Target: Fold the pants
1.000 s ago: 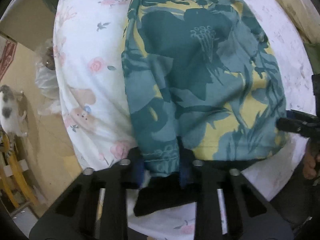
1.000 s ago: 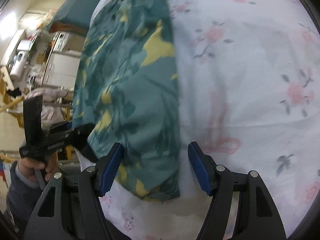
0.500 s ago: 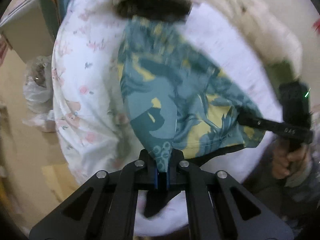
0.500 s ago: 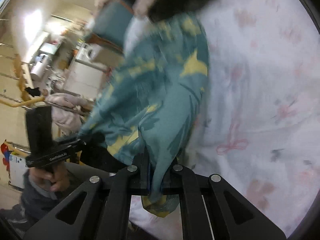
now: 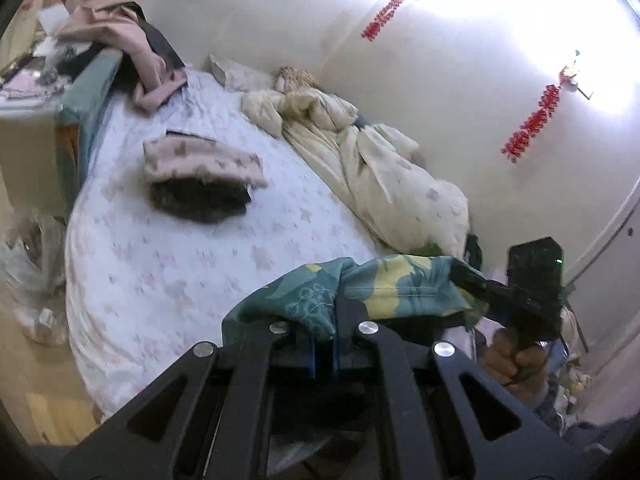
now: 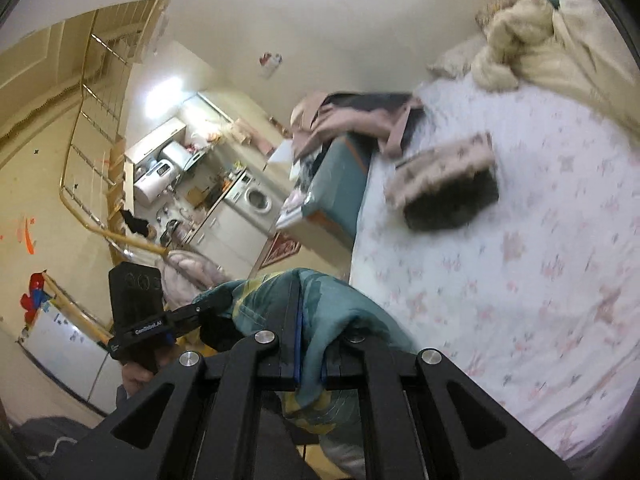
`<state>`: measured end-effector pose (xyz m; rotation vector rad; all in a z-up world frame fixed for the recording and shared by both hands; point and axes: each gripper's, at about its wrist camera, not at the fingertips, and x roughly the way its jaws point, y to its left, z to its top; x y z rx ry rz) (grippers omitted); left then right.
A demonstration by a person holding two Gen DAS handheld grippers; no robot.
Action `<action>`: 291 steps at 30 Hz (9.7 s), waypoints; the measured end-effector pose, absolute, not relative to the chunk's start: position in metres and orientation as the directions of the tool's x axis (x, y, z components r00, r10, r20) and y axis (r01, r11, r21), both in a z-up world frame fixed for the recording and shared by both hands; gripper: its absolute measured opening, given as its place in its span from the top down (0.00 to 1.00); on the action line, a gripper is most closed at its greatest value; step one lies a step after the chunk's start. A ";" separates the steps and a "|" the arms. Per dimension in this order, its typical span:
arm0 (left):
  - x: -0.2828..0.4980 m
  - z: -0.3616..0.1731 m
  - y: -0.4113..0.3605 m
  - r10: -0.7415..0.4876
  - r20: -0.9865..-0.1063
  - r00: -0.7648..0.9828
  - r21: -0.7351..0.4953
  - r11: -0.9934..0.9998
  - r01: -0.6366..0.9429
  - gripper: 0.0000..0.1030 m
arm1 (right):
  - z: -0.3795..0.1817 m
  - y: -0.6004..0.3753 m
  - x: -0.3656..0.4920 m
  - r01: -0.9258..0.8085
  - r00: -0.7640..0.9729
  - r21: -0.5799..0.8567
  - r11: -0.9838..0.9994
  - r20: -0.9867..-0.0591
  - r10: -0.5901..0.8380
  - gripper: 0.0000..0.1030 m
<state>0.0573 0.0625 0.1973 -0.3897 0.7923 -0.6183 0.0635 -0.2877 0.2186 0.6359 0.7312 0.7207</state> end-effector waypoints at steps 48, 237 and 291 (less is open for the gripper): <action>0.120 -0.141 -0.041 -0.174 -0.976 0.133 -0.148 0.971 0.186 0.71 | -0.101 -0.259 0.146 -0.049 0.104 0.345 0.937 -0.931 0.349 0.68; 0.139 -0.039 -0.028 -0.264 -0.792 0.551 0.214 0.724 0.655 0.96 | -0.033 -0.266 0.161 -0.675 0.416 0.053 0.736 -0.796 0.439 0.94; 0.175 -0.072 0.002 -0.235 -0.910 0.341 -0.211 0.972 0.105 0.06 | -0.089 -0.317 0.184 0.038 0.271 0.528 0.848 -0.822 0.500 0.17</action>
